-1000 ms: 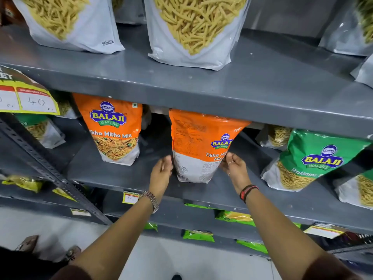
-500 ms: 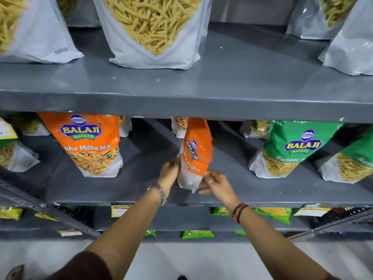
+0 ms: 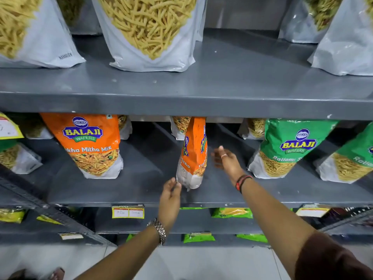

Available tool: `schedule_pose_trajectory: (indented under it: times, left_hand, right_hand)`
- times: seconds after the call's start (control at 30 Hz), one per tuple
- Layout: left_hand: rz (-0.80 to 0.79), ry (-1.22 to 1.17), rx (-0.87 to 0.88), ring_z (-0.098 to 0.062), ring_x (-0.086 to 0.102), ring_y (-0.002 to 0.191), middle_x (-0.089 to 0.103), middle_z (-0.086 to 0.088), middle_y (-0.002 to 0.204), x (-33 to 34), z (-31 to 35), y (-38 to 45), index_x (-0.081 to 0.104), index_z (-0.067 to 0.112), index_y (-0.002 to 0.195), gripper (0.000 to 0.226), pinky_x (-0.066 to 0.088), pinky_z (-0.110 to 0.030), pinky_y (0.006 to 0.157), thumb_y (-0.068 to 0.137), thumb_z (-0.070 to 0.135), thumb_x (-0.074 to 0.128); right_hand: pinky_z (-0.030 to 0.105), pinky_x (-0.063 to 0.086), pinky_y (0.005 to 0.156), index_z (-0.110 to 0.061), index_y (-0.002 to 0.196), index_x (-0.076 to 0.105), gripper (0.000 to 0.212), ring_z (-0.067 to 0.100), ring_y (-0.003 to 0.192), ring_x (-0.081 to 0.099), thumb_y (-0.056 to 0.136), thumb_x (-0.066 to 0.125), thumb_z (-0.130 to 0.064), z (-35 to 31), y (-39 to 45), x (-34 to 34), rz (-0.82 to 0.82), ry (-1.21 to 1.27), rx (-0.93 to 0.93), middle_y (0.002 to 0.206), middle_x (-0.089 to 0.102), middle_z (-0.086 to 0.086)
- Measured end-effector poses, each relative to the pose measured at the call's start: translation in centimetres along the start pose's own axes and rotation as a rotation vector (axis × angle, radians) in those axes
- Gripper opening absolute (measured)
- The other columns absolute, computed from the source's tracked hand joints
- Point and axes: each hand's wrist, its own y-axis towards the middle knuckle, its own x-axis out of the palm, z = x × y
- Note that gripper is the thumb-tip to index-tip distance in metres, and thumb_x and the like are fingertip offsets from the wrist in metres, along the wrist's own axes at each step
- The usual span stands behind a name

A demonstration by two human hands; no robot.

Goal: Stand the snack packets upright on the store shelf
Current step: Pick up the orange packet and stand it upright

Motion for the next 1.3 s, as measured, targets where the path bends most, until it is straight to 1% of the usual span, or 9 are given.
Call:
schedule_pose_trajectory:
  times: [0.1, 0.2, 0.3, 0.43, 0.7, 0.83, 1.03, 1.17, 1.3]
  left_hand:
    - [-0.111, -0.027, 0.024, -0.017, 0.041, 0.134, 0.043, 0.001, 0.146, 1.5, 0.3, -1.8, 0.042, 0.026, 0.133, 0.041, 0.029, -0.044, 0.116, 0.093, 0.036, 0.045]
    - [-0.114, -0.013, -0.043, -0.016, 0.032, 0.14, 0.032, 0.007, 0.153, 3.0, 0.9, -1.7, 0.027, 0.029, 0.145, 0.065, 0.025, -0.045, 0.118, 0.087, 0.059, 0.036]
    - [-0.063, -0.063, -0.079, -0.014, 0.035, 0.138, 0.036, 0.01, 0.15, 3.9, 1.5, -1.4, 0.031, 0.033, 0.142, 0.086, 0.026, -0.044, 0.117, 0.071, 0.081, 0.032]
    - [-0.024, -0.207, -0.057, -0.01, 0.046, 0.124, 0.051, 0.009, 0.128, 4.5, 2.7, -0.8, 0.049, 0.029, 0.123, 0.049, 0.03, -0.035, 0.115, 0.092, 0.056, 0.023]
    - [-0.139, -0.113, -0.069, -0.017, 0.035, 0.138, 0.041, 0.001, 0.147, 6.2, 5.4, 2.7, 0.032, 0.03, 0.14, 0.063, 0.027, -0.028, 0.108, 0.09, 0.058, 0.006]
    - [-0.161, -0.084, -0.124, -0.02, 0.026, 0.143, 0.03, -0.003, 0.154, 6.3, 5.0, 4.3, 0.028, 0.023, 0.144, 0.071, 0.019, -0.038, 0.119, 0.088, 0.062, 0.006]
    - [0.128, -0.106, -0.004, -0.027, 0.039, 0.136, 0.045, -0.013, 0.144, 3.0, 1.4, 2.3, 0.044, 0.01, 0.135, 0.057, 0.026, -0.042, 0.115, 0.096, 0.045, 0.024]
    - [0.382, -0.094, 0.04, -0.026, 0.047, 0.128, 0.054, -0.012, 0.131, -1.9, 1.2, 2.0, 0.048, 0.006, 0.129, 0.043, 0.033, -0.041, 0.111, 0.097, 0.032, 0.033]
    - [0.602, 0.022, 0.127, -0.036, 0.044, 0.127, 0.044, -0.021, 0.138, -8.4, 1.8, 2.3, 0.04, 0.002, 0.134, 0.048, 0.034, -0.047, 0.109, 0.096, 0.031, 0.035]
  right_hand:
    - [0.038, 0.041, 0.1, -0.013, 0.129, 0.05, 0.059, 0.027, 0.122, 0.052, 0.095, 0.021, -0.051, -2.2, 0.4, 1.9, -0.06, 0.039, 0.079, 0.136, 0.054, 0.008]
    - [0.041, 0.033, 0.11, -0.015, 0.125, 0.053, 0.071, 0.026, 0.125, 0.051, 0.092, 0.008, -0.057, -2.9, -0.8, 3.2, -0.16, -0.006, 0.109, 0.134, 0.056, 0.01]
    - [0.038, 0.033, 0.11, -0.014, 0.122, 0.057, 0.071, 0.019, 0.12, 0.052, 0.093, 0.006, -0.054, -2.1, -2.2, 3.4, -0.143, -0.006, 0.081, 0.124, 0.06, 0.004]
    - [0.038, 0.037, 0.109, -0.018, 0.124, 0.057, 0.069, 0.023, 0.123, 0.053, 0.091, 0.011, -0.058, -0.1, -2.8, 2.4, -0.001, 0.093, 0.042, 0.131, 0.059, 0.01]
    - [0.052, 0.038, 0.109, -0.027, 0.134, 0.045, 0.076, 0.021, 0.127, 0.048, 0.077, 0.026, -0.075, 2.6, -3.8, -1.0, 0.074, 0.232, 0.017, 0.139, 0.052, 0.001]
    - [0.047, 0.042, 0.103, -0.018, 0.136, 0.04, 0.058, 0.022, 0.127, 0.046, 0.093, 0.024, -0.053, 3.0, -3.7, -3.1, 0.041, 0.279, 0.018, 0.133, 0.049, 0.001]
    - [0.049, 0.045, 0.098, -0.002, 0.128, 0.045, 0.036, 0.031, 0.123, 0.048, 0.095, 0.038, -0.018, 5.2, -4.4, -2.9, 0.104, 0.302, 0.213, 0.138, 0.048, 0.017]
    - [0.045, 0.046, 0.094, 0.0, 0.121, 0.053, 0.032, 0.026, 0.104, 0.054, 0.092, 0.041, -0.008, 5.7, -5.3, 0.3, -0.084, 0.219, 0.237, 0.13, 0.057, 0.021]
    - [0.038, 0.047, 0.088, -0.004, 0.118, 0.053, 0.027, 0.028, 0.114, 0.055, 0.092, 0.043, -0.007, 4.9, -5.5, 5.6, -0.211, 0.171, 0.186, 0.128, 0.059, 0.017]
